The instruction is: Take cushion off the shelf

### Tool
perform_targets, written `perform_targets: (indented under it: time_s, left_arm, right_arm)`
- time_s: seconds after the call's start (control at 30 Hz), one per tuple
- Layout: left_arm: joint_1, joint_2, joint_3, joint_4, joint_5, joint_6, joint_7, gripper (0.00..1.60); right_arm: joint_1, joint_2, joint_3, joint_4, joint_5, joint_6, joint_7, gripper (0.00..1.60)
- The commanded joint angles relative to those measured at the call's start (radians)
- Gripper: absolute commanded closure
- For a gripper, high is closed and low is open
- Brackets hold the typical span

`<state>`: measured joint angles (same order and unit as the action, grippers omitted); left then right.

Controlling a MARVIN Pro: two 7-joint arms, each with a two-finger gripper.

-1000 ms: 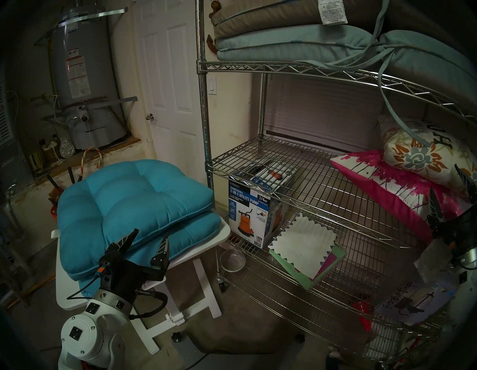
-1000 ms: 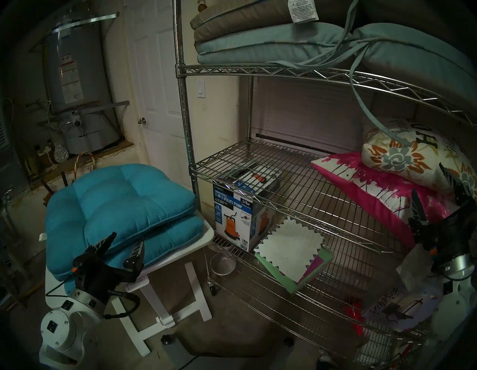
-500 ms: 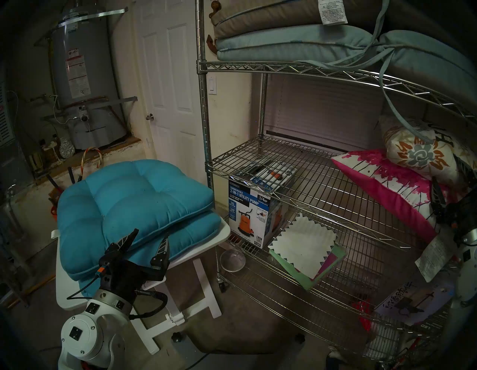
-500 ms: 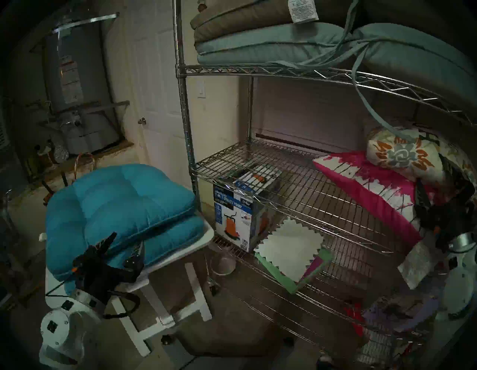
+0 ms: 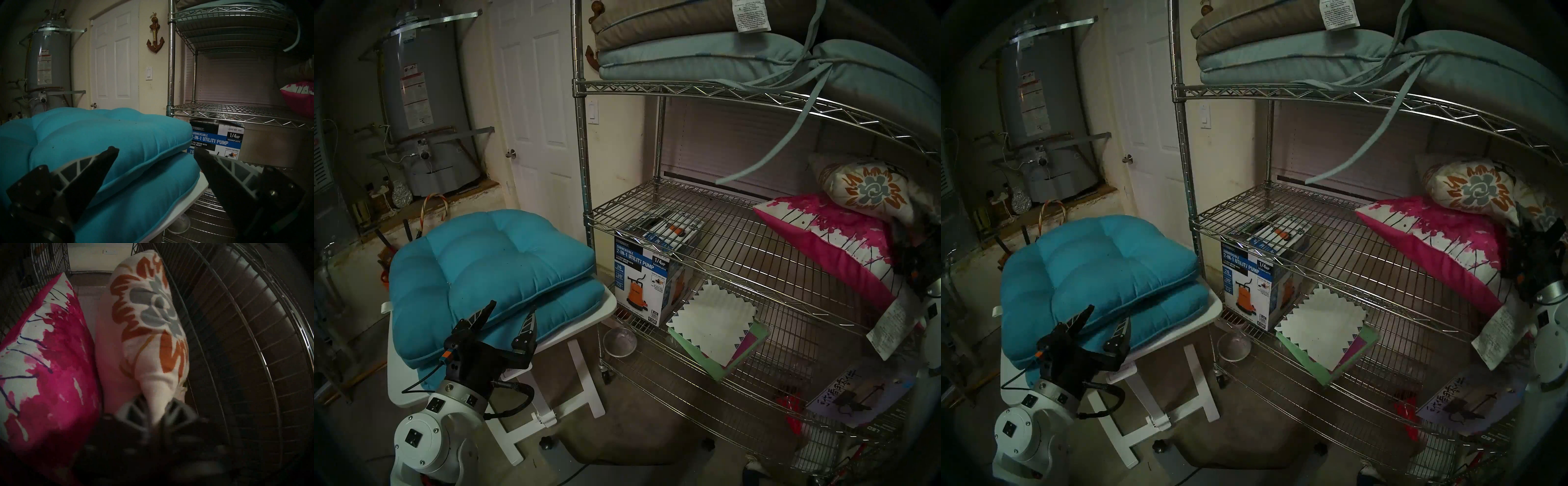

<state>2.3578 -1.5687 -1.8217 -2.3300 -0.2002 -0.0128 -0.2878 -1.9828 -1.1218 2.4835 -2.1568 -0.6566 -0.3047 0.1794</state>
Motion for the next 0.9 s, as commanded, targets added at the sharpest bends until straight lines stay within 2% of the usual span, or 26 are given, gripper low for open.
perform_targets:
  time_s: [0.0, 0.23, 0.53, 0.87]
  left_arm:
    - [-0.001, -0.001, -0.001, -0.021, 0.000, -0.002, 0.001, 0.00]
    - [-0.001, -0.001, -0.001, -0.021, 0.000, -0.002, 0.001, 0.00]
    - [-0.002, -0.001, -0.001, -0.020, 0.000, -0.003, 0.001, 0.00]
    - [-0.002, -0.001, -0.001, -0.019, 0.000, -0.003, 0.001, 0.00]
  right_arm:
    - [0.005, 0.008, -0.033, -0.026, 0.014, -0.024, -0.005, 1.60]
    - [0.020, -0.002, -0.119, -0.036, 0.002, -0.006, -0.010, 1.60]
    - [0.133, 0.031, -0.312, 0.021, -0.043, 0.070, -0.042, 1.60]
    - [0.242, 0.072, -0.476, 0.072, -0.048, 0.165, -0.091, 1.60]
